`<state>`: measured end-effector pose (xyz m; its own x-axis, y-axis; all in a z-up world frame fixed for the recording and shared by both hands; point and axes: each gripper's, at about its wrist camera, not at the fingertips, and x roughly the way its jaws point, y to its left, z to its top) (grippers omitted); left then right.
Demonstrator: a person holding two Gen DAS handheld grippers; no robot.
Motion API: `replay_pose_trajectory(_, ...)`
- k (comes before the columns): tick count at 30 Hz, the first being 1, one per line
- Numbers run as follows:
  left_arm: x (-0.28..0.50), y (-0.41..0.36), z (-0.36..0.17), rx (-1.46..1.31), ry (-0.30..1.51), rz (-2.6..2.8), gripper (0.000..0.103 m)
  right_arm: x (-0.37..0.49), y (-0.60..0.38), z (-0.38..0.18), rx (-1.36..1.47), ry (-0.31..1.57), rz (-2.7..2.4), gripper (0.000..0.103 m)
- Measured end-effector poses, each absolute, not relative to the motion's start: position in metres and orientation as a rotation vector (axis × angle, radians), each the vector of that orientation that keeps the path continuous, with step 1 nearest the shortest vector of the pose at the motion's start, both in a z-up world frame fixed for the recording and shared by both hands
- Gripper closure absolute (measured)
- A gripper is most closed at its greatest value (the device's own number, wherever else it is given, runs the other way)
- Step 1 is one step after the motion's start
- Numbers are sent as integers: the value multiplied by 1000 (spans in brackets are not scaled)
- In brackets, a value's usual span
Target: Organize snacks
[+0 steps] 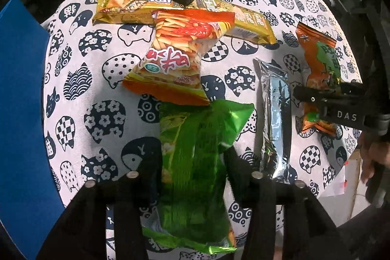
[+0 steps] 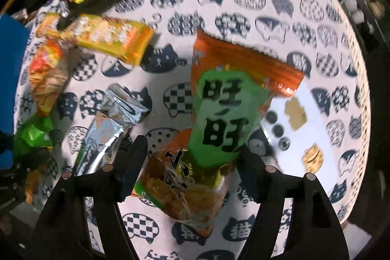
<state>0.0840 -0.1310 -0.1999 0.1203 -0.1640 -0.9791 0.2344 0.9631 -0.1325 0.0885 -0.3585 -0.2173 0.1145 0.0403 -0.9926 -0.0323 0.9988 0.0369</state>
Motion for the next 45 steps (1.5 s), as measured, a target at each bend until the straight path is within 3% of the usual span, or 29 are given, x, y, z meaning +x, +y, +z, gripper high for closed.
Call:
replay_pose_trajectory(4, 86, -135, -207, 59, 1421, -287, 44, 84, -363, -221, 34, 1437, 37, 32)
replay_pose_trajectory(5, 87, -138, -208, 64, 1419, -290, 44, 84, -363, -221, 34, 1434, 43, 36)
replay_pose_trajectory(7, 83, -134, -206, 72, 1420, -303, 61, 79, -367, -221, 26, 1423, 57, 43)
replay_pose_trajectory(9, 79, -132, -204, 67, 1429, -320, 64, 77, -374, -217, 16, 1413, 68, 53)
replay_pose_trajectory(14, 68, -130, -192, 102, 1387, -325, 70, 77, -376, -202, 0, 1388, 97, 60)
replay_pose_trajectory(32, 43, -89, -103, 91, 1199, -303, 71, 53, -313, -87, -36, 1232, 249, 61)
replay_pose_trajectory(45, 37, -8, -60, 8, 1098, -204, 71, 55, -213, -53, -70, 1160, 410, 61)
